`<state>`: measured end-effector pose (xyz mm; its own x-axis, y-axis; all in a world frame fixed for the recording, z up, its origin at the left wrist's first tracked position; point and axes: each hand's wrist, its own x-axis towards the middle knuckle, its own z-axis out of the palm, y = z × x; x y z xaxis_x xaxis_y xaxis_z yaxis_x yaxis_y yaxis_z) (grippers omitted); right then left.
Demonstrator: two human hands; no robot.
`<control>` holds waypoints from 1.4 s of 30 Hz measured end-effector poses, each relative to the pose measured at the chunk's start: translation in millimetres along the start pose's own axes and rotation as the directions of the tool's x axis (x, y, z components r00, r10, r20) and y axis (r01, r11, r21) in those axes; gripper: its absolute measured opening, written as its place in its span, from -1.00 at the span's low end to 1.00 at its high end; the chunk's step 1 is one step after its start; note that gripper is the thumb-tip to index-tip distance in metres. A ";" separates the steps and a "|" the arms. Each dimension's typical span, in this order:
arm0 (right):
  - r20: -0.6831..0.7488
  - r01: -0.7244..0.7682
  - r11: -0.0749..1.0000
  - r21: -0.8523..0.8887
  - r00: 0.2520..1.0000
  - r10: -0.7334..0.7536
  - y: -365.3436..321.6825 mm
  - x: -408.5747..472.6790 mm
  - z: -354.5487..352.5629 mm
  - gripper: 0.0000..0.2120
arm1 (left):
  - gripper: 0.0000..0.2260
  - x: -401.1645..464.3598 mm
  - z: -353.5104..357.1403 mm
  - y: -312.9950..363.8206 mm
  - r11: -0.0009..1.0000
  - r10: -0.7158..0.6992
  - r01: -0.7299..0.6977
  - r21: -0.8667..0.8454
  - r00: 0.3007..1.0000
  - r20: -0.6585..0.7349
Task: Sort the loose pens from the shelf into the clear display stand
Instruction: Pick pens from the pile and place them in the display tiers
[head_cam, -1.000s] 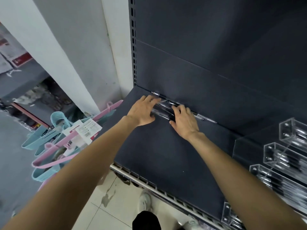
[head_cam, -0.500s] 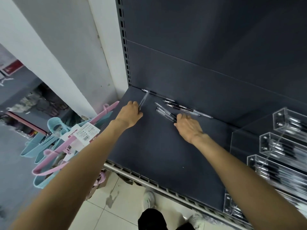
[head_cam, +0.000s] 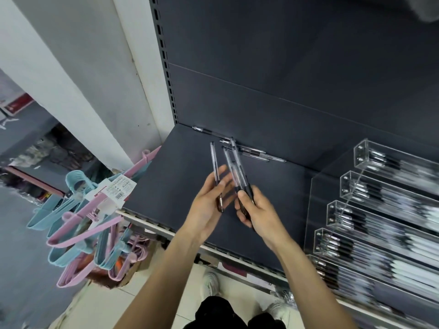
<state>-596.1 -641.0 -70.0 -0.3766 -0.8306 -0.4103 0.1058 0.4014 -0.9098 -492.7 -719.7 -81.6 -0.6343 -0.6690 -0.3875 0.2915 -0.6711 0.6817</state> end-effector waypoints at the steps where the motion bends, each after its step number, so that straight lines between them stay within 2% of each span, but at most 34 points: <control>1: -0.003 0.013 1.000 0.012 1.000 -0.013 0.9 -3.3 1.4 -0.90 | -0.68 -2.8 1.7 -2.8 1.000 0.013 -0.013 0.008 1.000 0.013; 6: 0.005 0.062 0.998 -0.010 0.998 -0.062 6.0 -16.6 5.6 -0.88 | -0.65 -15.2 8.3 -9.8 0.998 0.049 -0.052 0.044 0.998 0.049; 10: 0.019 0.042 0.988 -0.150 0.999 -0.040 4.9 -25.4 6.1 -0.82 | -0.71 -20.6 13.2 -10.4 0.991 0.069 -0.073 0.109 0.997 0.045; 13: 0.072 -0.016 0.982 -0.187 0.997 0.030 3.3 -29.1 2.0 -0.79 | -0.74 -20.4 11.0 -12.2 0.974 0.060 -0.063 0.217 0.998 0.021; 16: 0.083 -0.082 0.964 -0.255 0.991 0.106 1.0 -30.2 -4.3 -0.74 | -0.78 -19.7 8.9 -15.8 0.980 0.085 -0.082 0.180 0.996 -0.011; 20: 0.038 -0.184 0.971 -0.149 0.981 0.192 0.4 -27.6 -0.7 -0.72 | -0.78 -22.3 16.7 -22.2 0.994 0.074 -0.074 0.081 0.997 -0.005; 25: 0.091 -0.226 0.971 -0.077 0.968 0.232 2.3 -30.7 -1.2 -0.73 | -0.82 -17.5 17.5 -30.0 0.993 0.064 -0.063 0.101 0.998 -0.003; 27: 0.089 -0.194 0.980 -0.043 0.976 0.197 4.9 -32.8 -12.1 -0.67 | -0.82 -13.4 11.6 -25.1 0.989 0.077 -0.075 0.124 0.997 -0.008; 28: 0.037 -0.148 0.986 -0.071 0.988 0.151 3.8 -33.4 -19.9 -0.60 | -0.82 -11.6 7.6 -20.5 0.976 0.081 -0.080 0.200 0.997 0.005; 29: -0.044 -0.078 0.989 -0.123 0.996 0.073 0.6 -33.2 -28.3 -0.54 | -0.82 -10.1 4.1 -14.8 0.939 0.073 -0.085 0.334 0.996 0.050; 31: -0.169 0.093 0.956 -0.277 0.975 -0.144 -10.9 -31.2 -44.3 -0.44 | -0.82 -7.0 -0.2 -3.5 0.767 -0.028 -0.108 0.633 0.979 0.200; 33: -0.091 0.247 0.806 -0.538 0.933 -0.347 -22.8 -27.6 -55.7 -0.41 | -0.82 -3.3 1.8 6.7 0.565 -0.182 -0.155 0.810 0.935 0.306; 35: 0.066 0.354 0.624 -0.696 0.898 -0.436 -26.8 -18.8 -62.9 -0.52 | -0.85 0.6 8.7 14.8 0.466 -0.307 -0.193 0.863 0.880 0.363; 36: 0.104 0.379 0.598 -0.706 0.891 -0.442 -26.5 -14.7 -65.0 -0.62 | -0.87 1.9 13.3 17.5 0.457 -0.356 -0.188 0.869 0.857 0.372; 38: 0.112 0.391 0.627 -0.674 0.893 -0.436 -20.3 -8.7 -68.3 -0.80 | -0.88 4.1 20.3 19.1 0.478 -0.416 -0.136 0.868 0.835 0.360; 42: 0.071 0.395 0.642 -0.657 0.880 -0.469 -7.5 -7.0 -72.3 -0.83 | -0.84 5.1 27.1 11.2 0.502 -0.451 -0.066 0.862 0.831 0.326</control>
<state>-660.8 -610.3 -55.7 -0.3160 -0.9468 0.0614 -0.6858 0.1832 -0.7043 -512.1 -722.0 -59.1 -0.8921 -0.1491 -0.4266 -0.4290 -0.0174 0.9031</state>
